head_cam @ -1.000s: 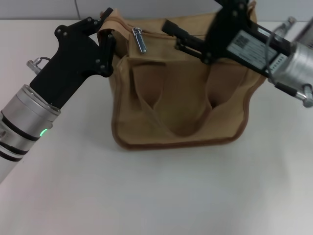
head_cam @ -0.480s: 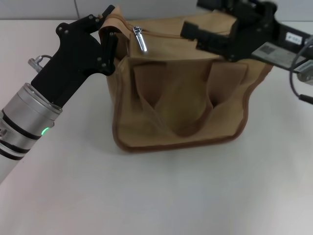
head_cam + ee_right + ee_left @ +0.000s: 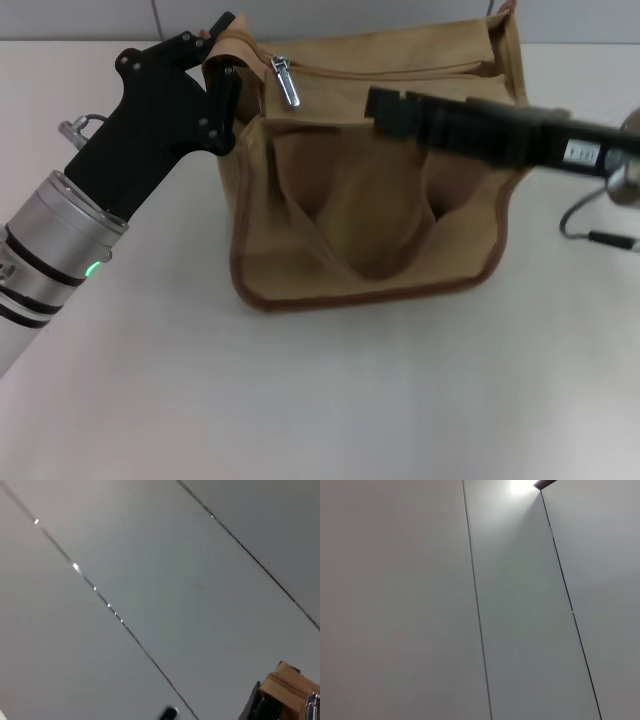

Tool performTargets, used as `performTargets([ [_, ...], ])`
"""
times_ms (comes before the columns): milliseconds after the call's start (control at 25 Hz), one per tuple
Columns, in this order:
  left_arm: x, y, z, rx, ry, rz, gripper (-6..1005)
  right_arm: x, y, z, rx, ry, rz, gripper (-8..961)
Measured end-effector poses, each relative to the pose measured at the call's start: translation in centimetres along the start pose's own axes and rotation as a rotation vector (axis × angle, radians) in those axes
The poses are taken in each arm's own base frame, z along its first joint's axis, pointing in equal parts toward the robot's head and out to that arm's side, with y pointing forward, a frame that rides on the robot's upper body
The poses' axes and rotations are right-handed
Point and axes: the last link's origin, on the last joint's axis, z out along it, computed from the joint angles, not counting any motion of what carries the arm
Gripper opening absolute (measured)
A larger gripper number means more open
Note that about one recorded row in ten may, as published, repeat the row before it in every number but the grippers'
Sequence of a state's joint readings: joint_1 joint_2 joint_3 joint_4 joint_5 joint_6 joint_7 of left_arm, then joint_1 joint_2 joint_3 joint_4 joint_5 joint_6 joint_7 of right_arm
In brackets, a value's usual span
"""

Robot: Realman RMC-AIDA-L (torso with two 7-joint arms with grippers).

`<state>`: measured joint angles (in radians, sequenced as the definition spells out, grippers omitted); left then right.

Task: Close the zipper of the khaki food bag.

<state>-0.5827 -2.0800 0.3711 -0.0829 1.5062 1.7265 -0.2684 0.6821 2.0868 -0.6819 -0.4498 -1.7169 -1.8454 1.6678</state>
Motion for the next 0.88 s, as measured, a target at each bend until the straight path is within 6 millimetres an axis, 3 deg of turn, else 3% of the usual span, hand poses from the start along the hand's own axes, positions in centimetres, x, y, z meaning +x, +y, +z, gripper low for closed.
performTargets([
  [320,0.0,0.4,0.2,-0.020,0.004,-0.012,25,1.2,-1.1,0.3,0.067,-0.044,-0.115,732],
  [880,0.4,0.7,0.6,-0.040,0.037,-0.025,26,0.7,-2.1,2.9,0.068,-0.070,0.010,722],
])
